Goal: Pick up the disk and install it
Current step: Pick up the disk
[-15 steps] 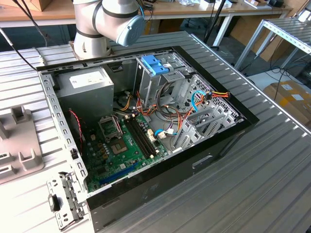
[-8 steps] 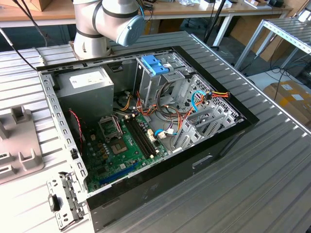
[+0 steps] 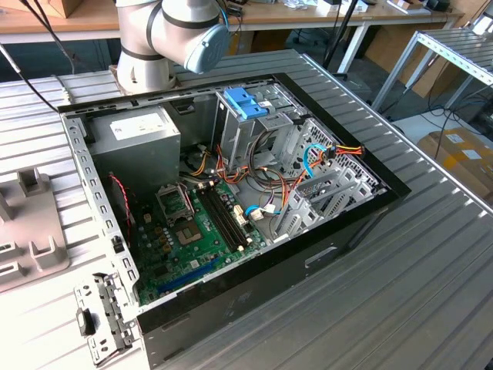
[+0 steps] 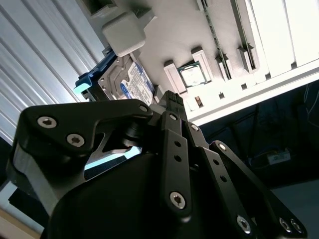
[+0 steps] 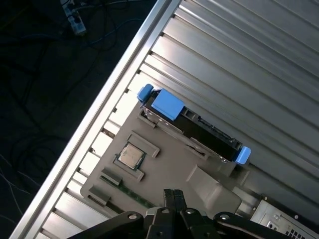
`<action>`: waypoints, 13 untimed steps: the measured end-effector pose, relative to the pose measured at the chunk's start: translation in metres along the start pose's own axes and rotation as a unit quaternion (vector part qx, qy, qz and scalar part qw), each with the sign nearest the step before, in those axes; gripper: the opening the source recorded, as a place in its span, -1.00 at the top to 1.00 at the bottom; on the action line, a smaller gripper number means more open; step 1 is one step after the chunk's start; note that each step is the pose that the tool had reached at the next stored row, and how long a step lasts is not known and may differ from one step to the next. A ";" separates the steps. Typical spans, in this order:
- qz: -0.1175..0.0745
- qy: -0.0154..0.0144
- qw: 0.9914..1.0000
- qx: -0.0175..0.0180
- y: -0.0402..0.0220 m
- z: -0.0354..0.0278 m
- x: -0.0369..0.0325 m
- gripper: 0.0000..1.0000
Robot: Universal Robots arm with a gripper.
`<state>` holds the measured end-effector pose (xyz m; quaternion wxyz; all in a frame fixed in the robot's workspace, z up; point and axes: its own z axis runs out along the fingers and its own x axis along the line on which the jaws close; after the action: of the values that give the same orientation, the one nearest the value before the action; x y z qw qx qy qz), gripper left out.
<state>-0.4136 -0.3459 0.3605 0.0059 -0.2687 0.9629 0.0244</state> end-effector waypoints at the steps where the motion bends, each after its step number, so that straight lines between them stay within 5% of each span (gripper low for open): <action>1: -0.002 0.000 1.000 0.000 0.0000 0.0000 0.0000 0.79; 13: -0.032 0.001 0.999 -0.001 0.0000 0.0000 0.0000 0.79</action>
<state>-0.4136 -0.3459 0.3605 0.0051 -0.2997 0.9537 0.0246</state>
